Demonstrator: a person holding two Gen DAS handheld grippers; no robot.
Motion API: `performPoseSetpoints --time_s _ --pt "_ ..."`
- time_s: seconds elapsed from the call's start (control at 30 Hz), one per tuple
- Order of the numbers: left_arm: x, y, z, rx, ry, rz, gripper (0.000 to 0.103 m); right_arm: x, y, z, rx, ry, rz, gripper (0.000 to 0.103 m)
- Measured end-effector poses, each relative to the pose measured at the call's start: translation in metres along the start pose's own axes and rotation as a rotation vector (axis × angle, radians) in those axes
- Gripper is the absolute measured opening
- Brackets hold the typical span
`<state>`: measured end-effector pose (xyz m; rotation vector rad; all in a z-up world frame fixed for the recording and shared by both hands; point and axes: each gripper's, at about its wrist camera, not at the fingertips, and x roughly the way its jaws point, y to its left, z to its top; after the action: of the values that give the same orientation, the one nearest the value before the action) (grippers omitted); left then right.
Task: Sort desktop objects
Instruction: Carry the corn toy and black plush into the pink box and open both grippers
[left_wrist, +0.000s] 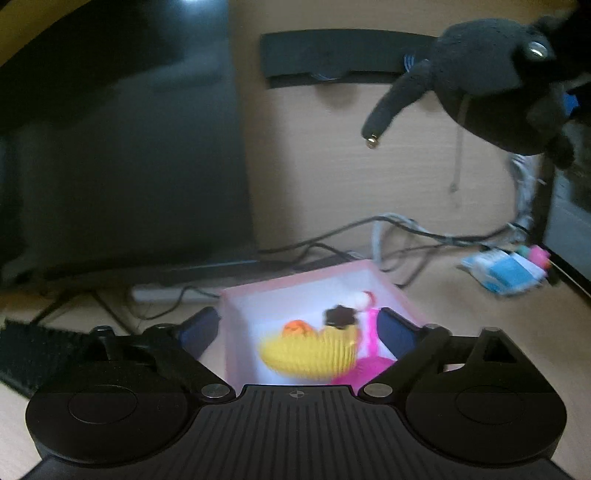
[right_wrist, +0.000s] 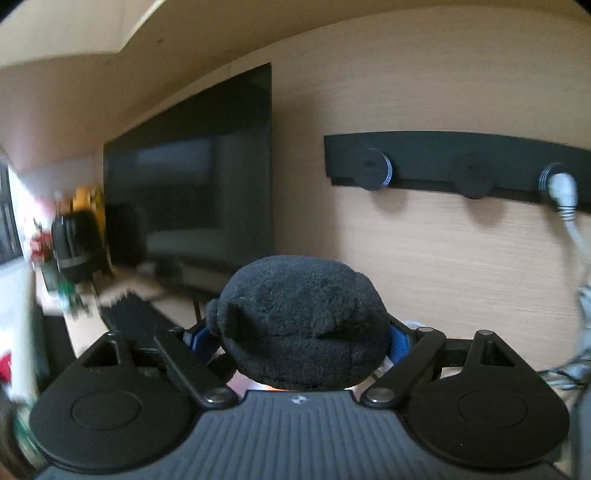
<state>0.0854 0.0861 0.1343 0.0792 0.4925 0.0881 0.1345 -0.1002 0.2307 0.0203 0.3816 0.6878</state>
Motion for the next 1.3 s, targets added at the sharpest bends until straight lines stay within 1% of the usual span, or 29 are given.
performPoseSetpoints --time_s 0.07,0.13,0.2,0.27,0.3,0.33,0.4,0.47,0.53,0.6,0.67,0.77,0.87,0.9,0.97,1.0,1.07,1.17,1.2,1.23,1.3 --pt "0.001 0.009 -0.006 -0.041 0.023 0.005 0.098 0.030 0.002 0.002 0.049 0.024 0.036 0.086" --pt "0.001 0.015 -0.017 -0.058 0.059 0.010 0.100 0.061 0.007 0.000 0.088 0.055 0.070 0.087" --pt "0.000 0.019 -0.031 -0.066 0.103 0.011 0.100 0.092 0.009 -0.006 0.125 0.119 0.076 0.089" --pt "-0.004 0.024 -0.045 -0.087 0.132 0.016 0.100 0.104 0.011 -0.015 0.143 0.137 0.077 0.089" --pt "-0.006 0.025 -0.051 -0.105 0.147 0.020 0.100 0.105 0.011 -0.020 0.148 0.140 0.084 0.091" --pt "-0.009 0.027 -0.057 -0.121 0.158 0.022 0.101 0.104 0.009 -0.025 0.149 0.141 0.087 0.092" --pt "-0.012 0.028 -0.065 -0.150 0.182 0.023 0.101 0.098 0.006 -0.036 0.134 0.147 0.064 0.095" --pt "-0.016 0.026 -0.072 -0.164 0.201 0.015 0.101 0.088 -0.003 -0.050 0.097 0.159 0.008 0.097" --pt "-0.018 0.018 -0.077 -0.169 0.222 -0.008 0.101 0.074 -0.011 -0.065 0.057 0.174 -0.047 0.097" --pt "-0.017 0.008 -0.081 -0.155 0.250 -0.048 0.101 0.059 -0.023 -0.082 0.034 0.193 -0.099 0.098" --pt "-0.016 -0.002 -0.084 -0.136 0.275 -0.079 0.101 0.042 -0.041 -0.099 0.038 0.196 -0.171 0.099" --pt "-0.016 -0.016 -0.088 -0.117 0.303 -0.127 0.102 0.027 -0.080 -0.115 0.054 0.182 -0.371 0.099" --pt "-0.020 -0.027 -0.088 -0.089 0.319 -0.167 0.102 0.028 -0.130 -0.131 0.048 0.183 -0.595 0.099" --pt "-0.022 -0.031 -0.089 -0.082 0.323 -0.176 0.102 0.032 -0.145 -0.137 0.034 0.197 -0.649 0.099" --pt "-0.025 -0.036 -0.090 -0.067 0.336 -0.188 0.102 0.041 -0.169 -0.145 0.023 0.226 -0.700 0.097" --pt "-0.025 -0.038 -0.090 -0.061 0.343 -0.190 0.102 0.045 -0.180 -0.146 0.036 0.235 -0.705 0.096" --pt "-0.028 -0.042 -0.093 -0.044 0.362 -0.189 0.102 0.054 -0.192 -0.146 0.062 0.223 -0.682 0.095" --pt "-0.028 -0.047 -0.097 -0.026 0.393 -0.188 0.102 0.068 -0.194 -0.142 0.033 0.195 -0.636 0.095" --pt "-0.028 -0.048 -0.098 -0.019 0.401 -0.190 0.102 0.075 -0.194 -0.141 0.021 0.195 -0.618 0.092" --pt "-0.028 -0.050 -0.099 -0.014 0.406 -0.192 0.102 0.081 -0.194 -0.139 0.017 0.207 -0.601 0.089" --pt "-0.028 -0.053 -0.100 -0.003 0.414 -0.197 0.103 0.093 -0.197 -0.139 0.030 0.249 -0.577 0.064"
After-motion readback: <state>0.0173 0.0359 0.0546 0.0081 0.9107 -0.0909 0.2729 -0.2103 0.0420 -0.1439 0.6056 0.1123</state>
